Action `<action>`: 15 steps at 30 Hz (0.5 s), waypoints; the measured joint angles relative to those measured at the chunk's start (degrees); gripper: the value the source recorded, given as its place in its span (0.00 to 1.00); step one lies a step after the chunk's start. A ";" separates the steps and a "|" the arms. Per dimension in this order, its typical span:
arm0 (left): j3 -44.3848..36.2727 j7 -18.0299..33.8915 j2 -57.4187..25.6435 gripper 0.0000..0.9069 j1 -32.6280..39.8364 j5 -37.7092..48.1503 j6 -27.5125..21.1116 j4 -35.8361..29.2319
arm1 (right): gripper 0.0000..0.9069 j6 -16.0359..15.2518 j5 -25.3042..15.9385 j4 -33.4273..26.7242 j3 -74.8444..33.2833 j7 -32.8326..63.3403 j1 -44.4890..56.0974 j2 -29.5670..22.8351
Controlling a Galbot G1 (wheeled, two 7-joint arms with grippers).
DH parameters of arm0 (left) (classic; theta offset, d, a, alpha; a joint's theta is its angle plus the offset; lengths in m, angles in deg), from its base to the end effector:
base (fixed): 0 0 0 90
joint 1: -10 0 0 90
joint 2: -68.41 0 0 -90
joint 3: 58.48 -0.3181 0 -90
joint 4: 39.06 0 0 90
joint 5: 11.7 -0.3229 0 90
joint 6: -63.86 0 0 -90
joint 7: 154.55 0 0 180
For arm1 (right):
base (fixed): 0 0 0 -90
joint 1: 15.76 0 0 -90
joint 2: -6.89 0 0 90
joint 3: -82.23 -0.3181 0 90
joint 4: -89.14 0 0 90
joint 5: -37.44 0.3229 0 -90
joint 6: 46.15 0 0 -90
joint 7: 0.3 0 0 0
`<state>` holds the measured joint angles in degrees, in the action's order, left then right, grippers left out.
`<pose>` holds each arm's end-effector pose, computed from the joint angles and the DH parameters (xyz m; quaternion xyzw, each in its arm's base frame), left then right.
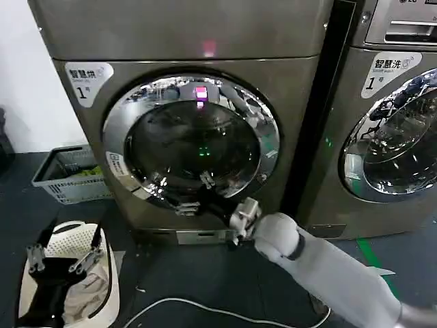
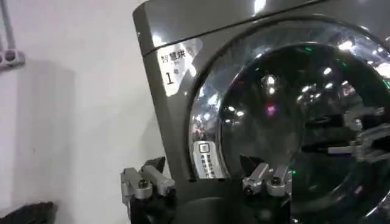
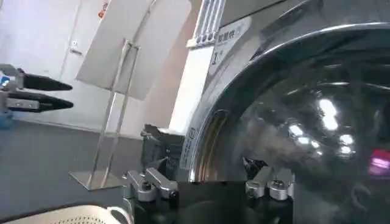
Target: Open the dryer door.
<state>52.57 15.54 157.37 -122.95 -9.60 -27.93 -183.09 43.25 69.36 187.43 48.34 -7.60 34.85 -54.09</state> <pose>0.0917 0.0691 -0.1612 -0.0293 0.9885 0.1297 0.0724 0.3700 0.1002 -0.1699 -0.4853 0.8607 -0.1038 0.1130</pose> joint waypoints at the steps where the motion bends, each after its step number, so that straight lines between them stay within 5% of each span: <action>1: -0.01 -0.01 0.02 1.00 -0.06 -0.04 0.03 -0.04 | 1.00 -0.02 -0.03 -0.59 0.27 0.12 -0.37 -0.44; 15: -0.01 -0.18 0.61 1.00 -0.33 -0.07 0.19 -0.72 | 1.00 -0.14 -1.26 -8.24 2.27 1.06 -4.49 -7.15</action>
<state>52.57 15.36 157.98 -123.28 -9.66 -27.74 -183.81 43.11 68.10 179.19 50.61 -6.54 30.36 -61.24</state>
